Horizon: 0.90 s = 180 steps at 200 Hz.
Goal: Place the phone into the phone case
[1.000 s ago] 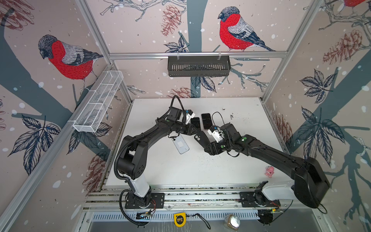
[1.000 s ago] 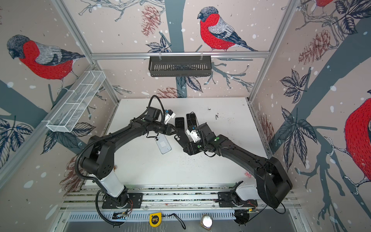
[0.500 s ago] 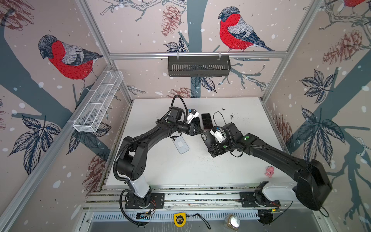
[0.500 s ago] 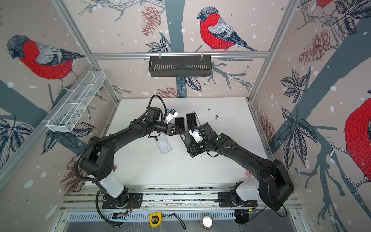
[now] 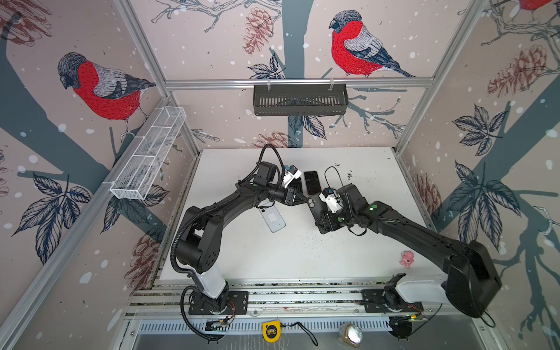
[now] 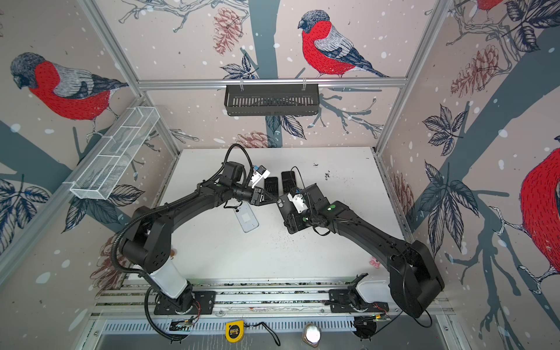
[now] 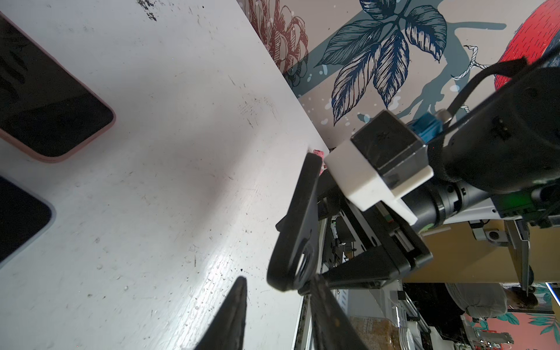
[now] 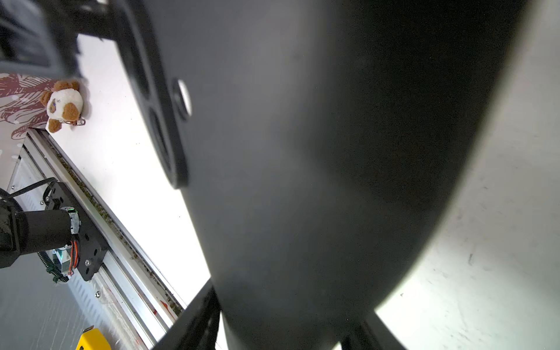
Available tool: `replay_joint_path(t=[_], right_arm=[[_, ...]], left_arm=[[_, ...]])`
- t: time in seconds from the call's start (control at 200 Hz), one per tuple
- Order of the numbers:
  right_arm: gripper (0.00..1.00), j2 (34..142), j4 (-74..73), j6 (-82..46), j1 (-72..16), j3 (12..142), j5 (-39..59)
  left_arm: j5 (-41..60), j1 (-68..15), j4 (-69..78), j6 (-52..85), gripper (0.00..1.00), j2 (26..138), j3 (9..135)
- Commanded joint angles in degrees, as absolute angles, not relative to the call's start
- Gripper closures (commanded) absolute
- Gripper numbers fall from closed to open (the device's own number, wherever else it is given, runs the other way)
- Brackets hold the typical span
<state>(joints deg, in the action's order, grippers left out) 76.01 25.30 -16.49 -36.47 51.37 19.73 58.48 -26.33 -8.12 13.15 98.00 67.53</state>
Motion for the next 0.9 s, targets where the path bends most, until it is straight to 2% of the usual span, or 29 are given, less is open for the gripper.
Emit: replay_joint_path(t=[0.0, 0.295, 0.375, 0.61, 0.67, 0.806, 0.896], right_arm=[[0.41, 76.7, 23.5, -16.7, -36.7, 52.2, 22.1], [0.41, 79.3, 23.1, -16.7, -37.5, 53.8, 22.6], [0.41, 79.6, 23.2, -16.7, -37.5, 54.1, 22.2], [0.39, 80.1, 23.4, -16.6, -37.4, 54.5, 21.6], [0.35, 80.2, 23.5, -16.5, -37.3, 54.5, 21.2], [0.15, 79.4, 24.1, -16.4, -37.0, 54.6, 19.4], [0.10, 77.6, 25.0, -16.4, -36.0, 54.7, 16.5]], left_arm=[[60.9, -26.2, -7.8, 12.9, 0.64, 98.4, 67.8], [62.2, -27.0, -8.6, 12.3, 0.65, 99.0, 68.1], [62.3, -27.0, -8.8, 12.1, 0.71, 98.9, 68.1], [62.7, -27.1, -9.1, 11.6, 0.95, 99.0, 68.3], [62.7, -27.0, -9.2, 11.4, 1.00, 98.9, 68.4], [62.0, -27.1, -9.8, 10.7, 1.00, 98.6, 68.5], [60.3, -27.0, -11.5, 9.2, 1.00, 98.7, 69.0]])
